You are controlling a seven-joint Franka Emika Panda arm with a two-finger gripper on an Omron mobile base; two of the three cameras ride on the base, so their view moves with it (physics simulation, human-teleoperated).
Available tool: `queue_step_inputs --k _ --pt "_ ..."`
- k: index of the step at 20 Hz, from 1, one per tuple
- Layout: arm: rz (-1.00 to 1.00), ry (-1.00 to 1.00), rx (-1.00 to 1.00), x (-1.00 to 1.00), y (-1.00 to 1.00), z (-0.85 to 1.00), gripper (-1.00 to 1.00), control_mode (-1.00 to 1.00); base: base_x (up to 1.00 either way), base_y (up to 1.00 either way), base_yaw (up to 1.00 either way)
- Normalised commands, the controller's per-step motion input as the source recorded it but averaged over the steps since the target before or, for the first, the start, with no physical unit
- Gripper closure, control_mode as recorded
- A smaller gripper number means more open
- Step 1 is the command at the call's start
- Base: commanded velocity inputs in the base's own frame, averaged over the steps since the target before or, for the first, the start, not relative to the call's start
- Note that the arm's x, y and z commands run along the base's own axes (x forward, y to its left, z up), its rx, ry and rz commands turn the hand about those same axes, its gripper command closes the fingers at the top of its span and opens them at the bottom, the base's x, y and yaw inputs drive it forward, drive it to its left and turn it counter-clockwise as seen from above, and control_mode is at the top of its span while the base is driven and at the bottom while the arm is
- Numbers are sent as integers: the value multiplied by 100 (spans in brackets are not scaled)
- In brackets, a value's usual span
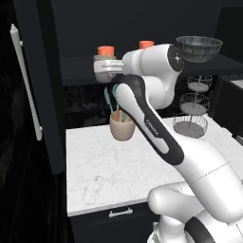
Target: Gather all objects into one cabinet and sort the glasses and bowls to opposite sides.
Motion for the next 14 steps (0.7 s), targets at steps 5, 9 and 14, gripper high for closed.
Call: queue_step_inputs --k 5,9,14 --pt "0 5 -2 39 14 0 100 -100 0 0 0" --pt "0 0 0 38 1 -2 100 -100 0 0 0" --pt "0 -2 -2 31 17 -18 100 -100 0 0 0"
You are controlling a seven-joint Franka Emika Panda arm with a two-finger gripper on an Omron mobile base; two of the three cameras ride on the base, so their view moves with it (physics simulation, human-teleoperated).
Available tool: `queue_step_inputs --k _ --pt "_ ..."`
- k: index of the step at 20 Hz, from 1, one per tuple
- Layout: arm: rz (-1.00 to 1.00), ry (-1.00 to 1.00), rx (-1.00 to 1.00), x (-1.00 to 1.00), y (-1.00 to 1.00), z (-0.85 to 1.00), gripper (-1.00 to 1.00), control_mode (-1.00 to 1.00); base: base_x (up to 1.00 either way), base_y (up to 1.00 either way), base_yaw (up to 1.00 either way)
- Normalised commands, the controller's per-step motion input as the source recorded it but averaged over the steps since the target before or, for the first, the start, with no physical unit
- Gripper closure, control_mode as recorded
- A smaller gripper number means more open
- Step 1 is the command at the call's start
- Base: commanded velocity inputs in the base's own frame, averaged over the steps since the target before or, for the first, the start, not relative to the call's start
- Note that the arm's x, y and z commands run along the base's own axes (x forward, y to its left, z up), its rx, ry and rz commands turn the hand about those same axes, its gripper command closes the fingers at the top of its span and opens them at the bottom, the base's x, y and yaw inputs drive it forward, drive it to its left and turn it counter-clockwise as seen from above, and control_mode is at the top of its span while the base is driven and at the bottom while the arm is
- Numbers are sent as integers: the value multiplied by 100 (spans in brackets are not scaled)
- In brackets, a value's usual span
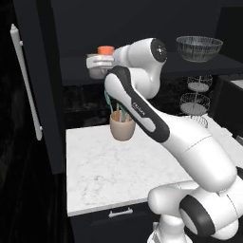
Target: Gather all objects into one cabinet and sort the glasses and bowls to opposite sides.
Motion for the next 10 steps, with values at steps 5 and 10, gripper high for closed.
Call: queue_step_inputs --k 5,10 --pt "0 -3 -3 20 28 -27 100 -100 0 0 0" --pt "0 -3 0 30 16 -7 100 -100 0 0 0"
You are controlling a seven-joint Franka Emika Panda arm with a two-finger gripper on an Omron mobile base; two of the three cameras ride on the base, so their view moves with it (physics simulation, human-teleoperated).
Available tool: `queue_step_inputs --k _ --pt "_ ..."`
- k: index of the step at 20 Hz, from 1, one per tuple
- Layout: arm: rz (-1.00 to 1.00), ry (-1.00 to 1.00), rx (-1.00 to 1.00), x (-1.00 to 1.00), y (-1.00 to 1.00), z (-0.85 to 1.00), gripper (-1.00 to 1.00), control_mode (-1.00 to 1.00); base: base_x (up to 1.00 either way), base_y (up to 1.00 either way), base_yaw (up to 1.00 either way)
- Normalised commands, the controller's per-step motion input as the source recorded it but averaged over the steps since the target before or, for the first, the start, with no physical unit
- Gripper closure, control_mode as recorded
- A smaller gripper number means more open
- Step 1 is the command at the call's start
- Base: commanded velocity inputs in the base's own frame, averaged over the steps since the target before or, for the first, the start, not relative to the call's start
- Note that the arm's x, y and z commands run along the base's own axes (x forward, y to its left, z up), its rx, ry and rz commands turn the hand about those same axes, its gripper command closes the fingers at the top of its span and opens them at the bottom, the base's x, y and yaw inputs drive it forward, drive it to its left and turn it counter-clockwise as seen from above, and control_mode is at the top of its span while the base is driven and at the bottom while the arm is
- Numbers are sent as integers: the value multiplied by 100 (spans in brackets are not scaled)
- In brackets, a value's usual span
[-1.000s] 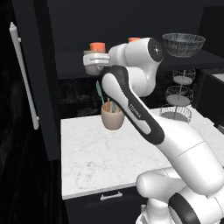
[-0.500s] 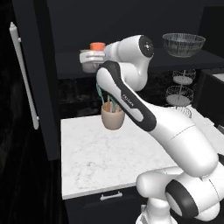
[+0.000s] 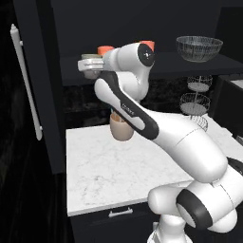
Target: Gather all objects into one cabinet and sort the glasses and bowls to opposite sides.
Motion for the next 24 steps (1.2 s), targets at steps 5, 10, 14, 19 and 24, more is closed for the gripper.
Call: queue_step_inputs --k 5,10,14,19,24 --pt "0 -1 0 42 12 0 100 -100 0 0 0" --pt "0 0 0 40 12 -8 100 -100 0 0 0" --pt "0 0 0 27 11 -2 100 -100 0 0 0" --pt "0 0 0 24 14 -6 100 -100 0 0 0" --pt "0 0 0 20 18 -15 100 -100 0 0 0"
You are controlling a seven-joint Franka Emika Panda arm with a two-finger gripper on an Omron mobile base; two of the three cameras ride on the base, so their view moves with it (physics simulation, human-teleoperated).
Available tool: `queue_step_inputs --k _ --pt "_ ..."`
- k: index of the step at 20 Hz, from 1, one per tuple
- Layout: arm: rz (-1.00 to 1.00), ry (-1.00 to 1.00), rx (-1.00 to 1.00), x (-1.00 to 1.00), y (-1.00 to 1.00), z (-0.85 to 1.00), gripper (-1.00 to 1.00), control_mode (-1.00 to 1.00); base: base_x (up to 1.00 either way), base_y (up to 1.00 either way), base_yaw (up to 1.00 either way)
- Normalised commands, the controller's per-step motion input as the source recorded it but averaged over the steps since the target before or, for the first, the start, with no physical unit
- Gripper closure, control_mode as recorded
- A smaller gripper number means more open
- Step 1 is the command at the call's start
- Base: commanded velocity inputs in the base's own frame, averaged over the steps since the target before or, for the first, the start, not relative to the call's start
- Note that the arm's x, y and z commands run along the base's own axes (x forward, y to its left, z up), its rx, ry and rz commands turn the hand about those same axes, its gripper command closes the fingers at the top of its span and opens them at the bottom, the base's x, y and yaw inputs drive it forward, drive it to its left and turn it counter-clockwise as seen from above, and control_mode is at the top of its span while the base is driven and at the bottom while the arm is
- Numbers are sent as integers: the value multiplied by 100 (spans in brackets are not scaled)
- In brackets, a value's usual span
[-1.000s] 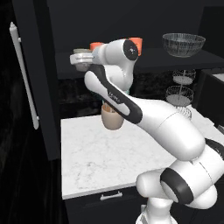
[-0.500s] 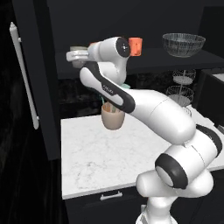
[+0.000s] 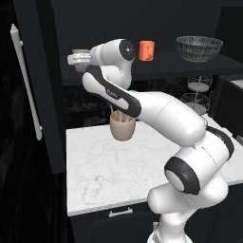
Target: Gather all objects into one cabinet and sort the glasses and bowls to opposite sides.
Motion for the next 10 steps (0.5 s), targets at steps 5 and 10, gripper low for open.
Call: queue_step_inputs --k 5,10 --pt "0 0 0 4 12 -11 -100 -100 0 0 0" --pt "0 0 0 0 0 0 -100 -100 0 0 0"
